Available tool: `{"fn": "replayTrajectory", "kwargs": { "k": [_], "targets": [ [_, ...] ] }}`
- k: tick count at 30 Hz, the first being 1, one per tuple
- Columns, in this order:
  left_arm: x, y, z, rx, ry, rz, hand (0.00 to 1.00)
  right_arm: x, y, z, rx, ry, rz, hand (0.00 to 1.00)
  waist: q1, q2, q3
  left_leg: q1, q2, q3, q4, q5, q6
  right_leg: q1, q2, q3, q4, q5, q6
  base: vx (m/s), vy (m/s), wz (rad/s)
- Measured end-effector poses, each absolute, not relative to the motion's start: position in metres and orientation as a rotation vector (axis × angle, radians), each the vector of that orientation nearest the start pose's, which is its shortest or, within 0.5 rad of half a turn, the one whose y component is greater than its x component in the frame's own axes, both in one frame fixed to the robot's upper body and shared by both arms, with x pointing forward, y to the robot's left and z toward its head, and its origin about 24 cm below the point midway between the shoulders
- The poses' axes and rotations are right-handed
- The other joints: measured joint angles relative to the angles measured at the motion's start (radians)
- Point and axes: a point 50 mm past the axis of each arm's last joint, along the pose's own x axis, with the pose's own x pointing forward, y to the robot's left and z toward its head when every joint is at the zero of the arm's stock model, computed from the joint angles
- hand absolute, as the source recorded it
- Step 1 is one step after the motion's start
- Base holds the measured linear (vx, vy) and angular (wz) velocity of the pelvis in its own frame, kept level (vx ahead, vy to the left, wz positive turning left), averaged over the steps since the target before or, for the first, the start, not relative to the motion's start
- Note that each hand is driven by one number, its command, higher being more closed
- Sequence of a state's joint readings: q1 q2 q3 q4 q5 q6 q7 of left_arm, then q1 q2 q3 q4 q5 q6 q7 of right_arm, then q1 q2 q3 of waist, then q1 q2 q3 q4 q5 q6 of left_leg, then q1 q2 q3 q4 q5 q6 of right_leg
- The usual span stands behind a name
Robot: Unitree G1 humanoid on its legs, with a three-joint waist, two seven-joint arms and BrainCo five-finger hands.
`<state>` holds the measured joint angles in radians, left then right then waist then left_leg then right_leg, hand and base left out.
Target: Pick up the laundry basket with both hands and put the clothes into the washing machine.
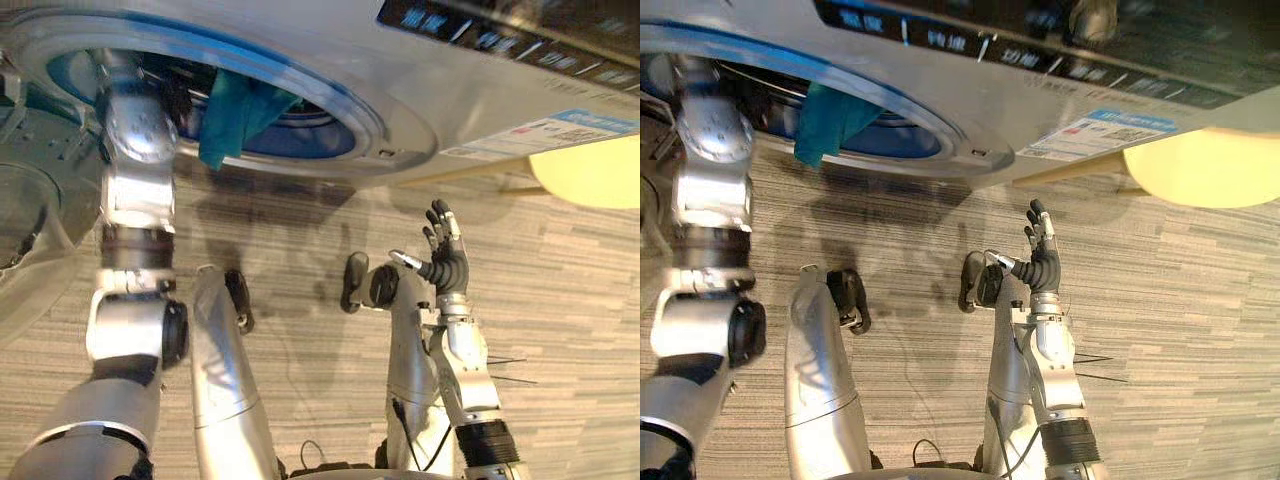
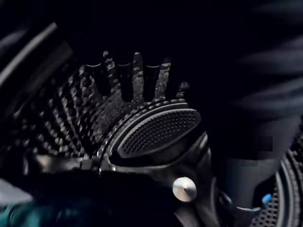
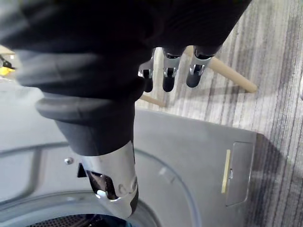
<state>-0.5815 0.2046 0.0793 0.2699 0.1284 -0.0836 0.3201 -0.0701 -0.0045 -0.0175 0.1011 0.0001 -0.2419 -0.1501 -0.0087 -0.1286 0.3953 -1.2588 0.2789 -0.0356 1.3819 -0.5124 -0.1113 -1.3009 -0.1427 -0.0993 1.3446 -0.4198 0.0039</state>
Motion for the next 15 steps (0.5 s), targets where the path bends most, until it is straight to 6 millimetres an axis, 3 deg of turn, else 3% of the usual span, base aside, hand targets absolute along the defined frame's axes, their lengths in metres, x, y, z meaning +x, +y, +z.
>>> {"fn": "replayTrajectory", "kwargs": {
  "k": [1,2,3,5,6,8,11,13,15],
  "targets": [
    [0.341,0.180,0.151,0.219,-0.389,0.300,0.00,0.264,-0.158,0.054,0.006,-0.189,-0.156,0.00,0.001,0.000,0.000,0.032,0.000,0.004,-0.023,0.003,0.000,0.031,0.000,-0.002,-0.018,-0.002,0.004,0.07,-0.113,0.11],
    [0.330,0.171,0.116,0.192,-0.284,0.257,0.00,0.263,-0.163,0.046,-0.003,-0.148,-0.174,0.00,0.007,0.002,-0.002,0.107,-0.001,0.015,-0.075,0.013,-0.004,0.103,0.000,-0.007,-0.061,-0.004,0.008,0.07,-0.100,0.09],
    [0.324,0.165,0.101,0.183,-0.236,0.235,0.00,0.261,-0.166,0.040,-0.007,-0.123,-0.184,0.00,0.011,0.005,-0.005,0.145,-0.002,0.019,-0.101,0.018,-0.007,0.140,0.000,-0.011,-0.084,-0.004,0.008,0.09,-0.101,0.10],
    [0.295,0.148,0.047,0.143,-0.068,0.137,0.00,0.248,-0.177,0.008,-0.018,0.020,-0.227,0.00,0.026,0.024,-0.041,0.302,-0.008,0.041,-0.225,0.045,-0.017,0.292,-0.001,-0.028,-0.186,0.004,-0.002,0.14,-0.097,0.14],
    [0.288,0.145,0.035,0.138,-0.029,0.121,0.00,0.244,-0.179,-0.001,-0.021,0.060,-0.234,0.00,0.025,0.033,-0.051,0.345,-0.013,0.042,-0.259,0.053,-0.020,0.336,-0.002,-0.035,-0.217,0.007,-0.001,0.18,-0.076,0.16],
    [0.261,0.140,-0.009,0.116,0.134,0.061,0.00,0.227,-0.184,-0.034,-0.025,0.219,-0.247,0.00,0.026,0.054,-0.086,0.534,-0.020,0.073,-0.419,0.091,-0.023,0.516,0.000,-0.048,-0.356,0.034,0.005,0.22,-0.059,0.10],
    [0.230,0.141,-0.053,0.089,0.326,0.038,0.00,0.203,-0.189,-0.062,-0.003,0.358,-0.278,0.00,0.025,0.082,-0.144,0.722,-0.032,0.126,-0.625,0.158,-0.017,0.685,0.004,-0.064,-0.544,0.094,0.019,0.21,0.011,-0.05],
    [0.216,0.144,-0.071,0.083,0.416,0.044,0.00,0.193,-0.193,-0.073,0.007,0.415,-0.298,0.00,0.024,0.093,-0.167,0.797,-0.038,0.151,-0.719,0.191,-0.013,0.752,0.009,-0.066,-0.632,0.127,0.027,0.15,0.044,-0.12],
    [0.194,0.158,-0.099,0.068,0.563,0.104,0.00,0.177,-0.196,-0.092,0.042,0.518,-0.331,0.00,0.023,0.105,-0.208,0.910,-0.038,0.192,-0.862,0.241,-0.014,0.852,0.031,-0.063,-0.778,0.186,0.037,0.13,0.049,-0.27]
  ]
}}
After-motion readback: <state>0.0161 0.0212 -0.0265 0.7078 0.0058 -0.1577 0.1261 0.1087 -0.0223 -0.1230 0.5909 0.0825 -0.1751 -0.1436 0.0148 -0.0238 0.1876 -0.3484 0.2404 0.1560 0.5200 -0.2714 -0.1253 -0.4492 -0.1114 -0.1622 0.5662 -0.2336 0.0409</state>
